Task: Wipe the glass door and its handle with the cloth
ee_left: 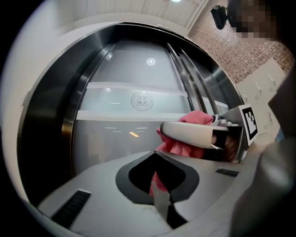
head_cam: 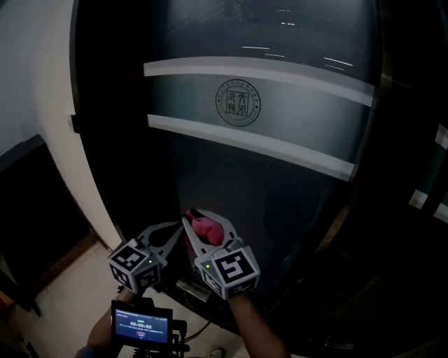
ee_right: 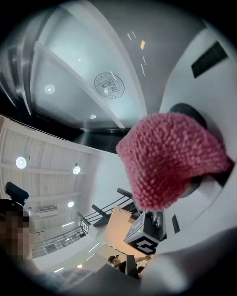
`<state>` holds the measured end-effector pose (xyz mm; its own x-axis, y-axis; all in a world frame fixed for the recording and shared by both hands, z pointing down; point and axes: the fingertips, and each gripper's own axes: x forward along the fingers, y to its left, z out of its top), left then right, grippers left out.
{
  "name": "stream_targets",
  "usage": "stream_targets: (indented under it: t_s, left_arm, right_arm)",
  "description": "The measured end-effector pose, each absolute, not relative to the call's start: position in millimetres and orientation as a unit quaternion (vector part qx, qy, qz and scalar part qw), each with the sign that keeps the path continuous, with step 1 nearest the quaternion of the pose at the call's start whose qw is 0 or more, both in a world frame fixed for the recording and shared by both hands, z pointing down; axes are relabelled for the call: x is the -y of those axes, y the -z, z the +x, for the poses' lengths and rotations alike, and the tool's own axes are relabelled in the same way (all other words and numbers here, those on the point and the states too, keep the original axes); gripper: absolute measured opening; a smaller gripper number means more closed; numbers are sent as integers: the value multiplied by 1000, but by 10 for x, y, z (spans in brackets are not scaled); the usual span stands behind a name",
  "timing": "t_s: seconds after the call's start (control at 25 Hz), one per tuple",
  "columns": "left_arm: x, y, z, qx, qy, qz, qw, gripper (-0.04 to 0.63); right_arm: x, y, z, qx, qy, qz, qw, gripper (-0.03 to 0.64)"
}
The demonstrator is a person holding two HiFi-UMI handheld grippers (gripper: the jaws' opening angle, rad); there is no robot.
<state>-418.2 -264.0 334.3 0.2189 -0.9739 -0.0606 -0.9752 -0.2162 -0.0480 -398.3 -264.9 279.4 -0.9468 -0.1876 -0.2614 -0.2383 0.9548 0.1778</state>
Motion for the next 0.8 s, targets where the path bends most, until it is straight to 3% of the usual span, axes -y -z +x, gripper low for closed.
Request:
stream_targets:
  t_s: [0.28,0.8]
  left_arm:
    - [3024,-3085,-5097,-665,-29,-746,23,9]
    - [3439,-2392,-6884,-606,-54,-790,77,11]
  right_arm:
    - [3002,-2510,-4952,-986,-96,-55,122,77]
    - [3781,-1356,-7269,-975,-143,-105,133,78]
